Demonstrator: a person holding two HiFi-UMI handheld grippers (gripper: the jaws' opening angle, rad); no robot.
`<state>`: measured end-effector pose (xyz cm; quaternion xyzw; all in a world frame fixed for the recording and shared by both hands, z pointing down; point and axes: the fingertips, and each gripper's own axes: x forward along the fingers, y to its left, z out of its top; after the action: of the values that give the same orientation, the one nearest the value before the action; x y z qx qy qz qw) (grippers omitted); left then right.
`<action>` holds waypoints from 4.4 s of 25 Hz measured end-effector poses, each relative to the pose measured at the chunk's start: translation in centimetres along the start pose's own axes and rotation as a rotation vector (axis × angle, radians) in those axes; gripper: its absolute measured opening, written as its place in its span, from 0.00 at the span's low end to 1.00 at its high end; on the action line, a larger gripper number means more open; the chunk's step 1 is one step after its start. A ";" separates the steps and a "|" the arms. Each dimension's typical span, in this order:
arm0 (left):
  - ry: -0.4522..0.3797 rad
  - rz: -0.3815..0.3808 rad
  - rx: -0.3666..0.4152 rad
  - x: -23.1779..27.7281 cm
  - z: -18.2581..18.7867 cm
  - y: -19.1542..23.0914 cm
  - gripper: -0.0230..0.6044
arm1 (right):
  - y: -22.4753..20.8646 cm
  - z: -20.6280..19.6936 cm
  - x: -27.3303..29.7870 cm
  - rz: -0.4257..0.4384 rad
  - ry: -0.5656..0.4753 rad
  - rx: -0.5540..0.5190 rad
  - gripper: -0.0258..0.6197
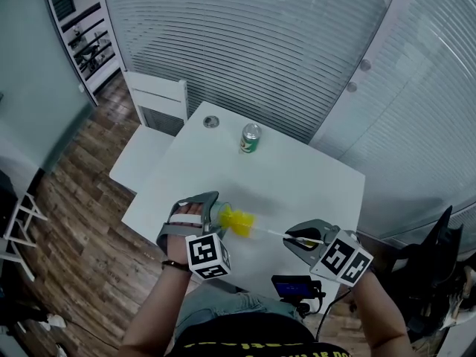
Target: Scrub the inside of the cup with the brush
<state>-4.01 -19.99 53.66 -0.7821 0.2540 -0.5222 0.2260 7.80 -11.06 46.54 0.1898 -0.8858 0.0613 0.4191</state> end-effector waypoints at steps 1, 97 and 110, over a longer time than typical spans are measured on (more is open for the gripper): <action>0.002 -0.001 0.000 0.0 0.0 0.0 0.70 | 0.4 0.0 0.1 0.011 0.002 -0.003 0.11; -0.153 0.072 -0.330 -4.1 0.4 3.0 0.70 | 0.7 1.8 -4.0 0.044 -0.286 0.193 0.11; -0.285 0.055 -0.537 -5.8 0.3 5.1 0.70 | -1.8 2.6 -4.3 -0.034 -0.378 0.271 0.11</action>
<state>-6.45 -20.26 46.36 -0.8722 0.3698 -0.3149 0.0586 9.11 -12.23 41.54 0.2675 -0.9289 0.1359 0.2173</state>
